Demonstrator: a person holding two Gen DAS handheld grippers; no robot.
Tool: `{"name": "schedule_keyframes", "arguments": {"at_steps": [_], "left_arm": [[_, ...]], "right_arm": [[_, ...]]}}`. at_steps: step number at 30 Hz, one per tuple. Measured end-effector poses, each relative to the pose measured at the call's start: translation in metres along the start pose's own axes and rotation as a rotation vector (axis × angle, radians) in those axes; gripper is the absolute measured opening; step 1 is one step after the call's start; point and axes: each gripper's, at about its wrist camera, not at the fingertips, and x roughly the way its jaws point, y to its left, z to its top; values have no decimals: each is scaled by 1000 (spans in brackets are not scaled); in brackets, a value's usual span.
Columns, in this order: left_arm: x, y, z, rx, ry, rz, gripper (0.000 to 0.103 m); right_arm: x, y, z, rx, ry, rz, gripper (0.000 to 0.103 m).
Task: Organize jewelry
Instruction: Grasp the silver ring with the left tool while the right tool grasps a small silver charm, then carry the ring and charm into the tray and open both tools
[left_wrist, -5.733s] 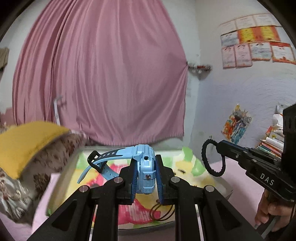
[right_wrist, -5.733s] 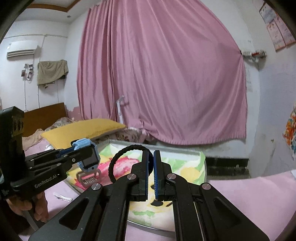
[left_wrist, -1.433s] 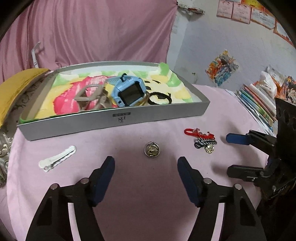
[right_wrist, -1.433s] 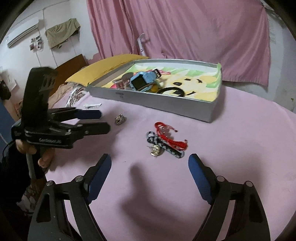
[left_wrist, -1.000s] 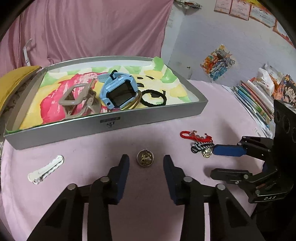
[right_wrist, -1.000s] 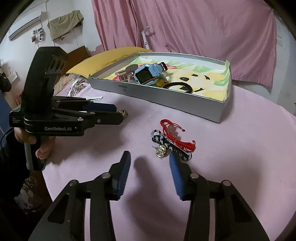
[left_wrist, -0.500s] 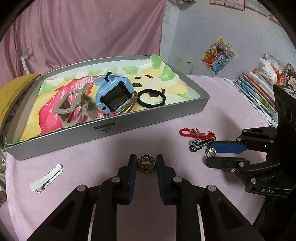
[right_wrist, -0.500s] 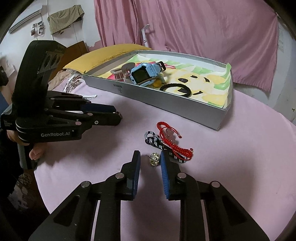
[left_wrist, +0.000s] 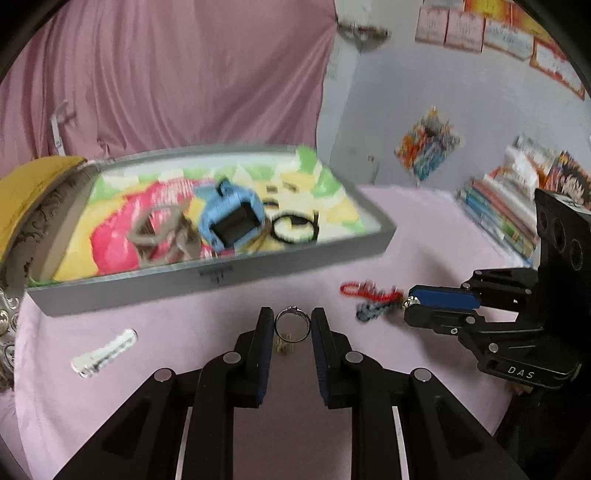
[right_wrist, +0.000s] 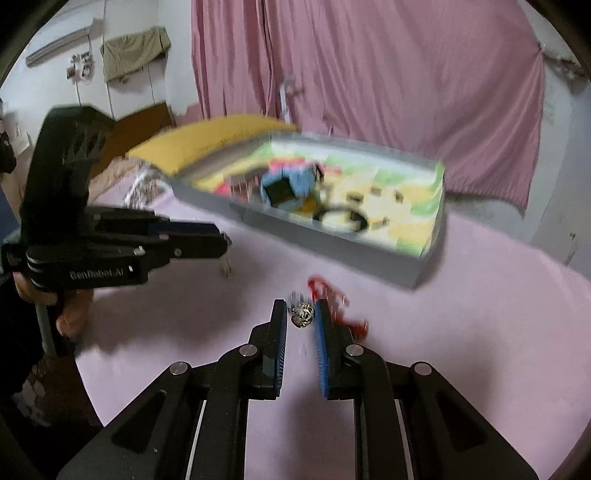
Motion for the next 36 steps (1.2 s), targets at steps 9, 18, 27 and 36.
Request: {"name": "schedule_keyframes", "arguments": {"at_steps": [9,18,27,36], "left_arm": [[-33,-4,18,10,-286,77,19],[-38,10,35,-7,-452,165,19],[-26,30,43,-30,-468,253,19],[3,56,45,-138,-290,226,19]], "right_arm": [[-19,10,28,11,-273,-67,13],[-14,15,52,2,-420,-131,13],[7,17,66,-23,-461,-188,13],[49,-7,71,91,-252,-102,13]]}}
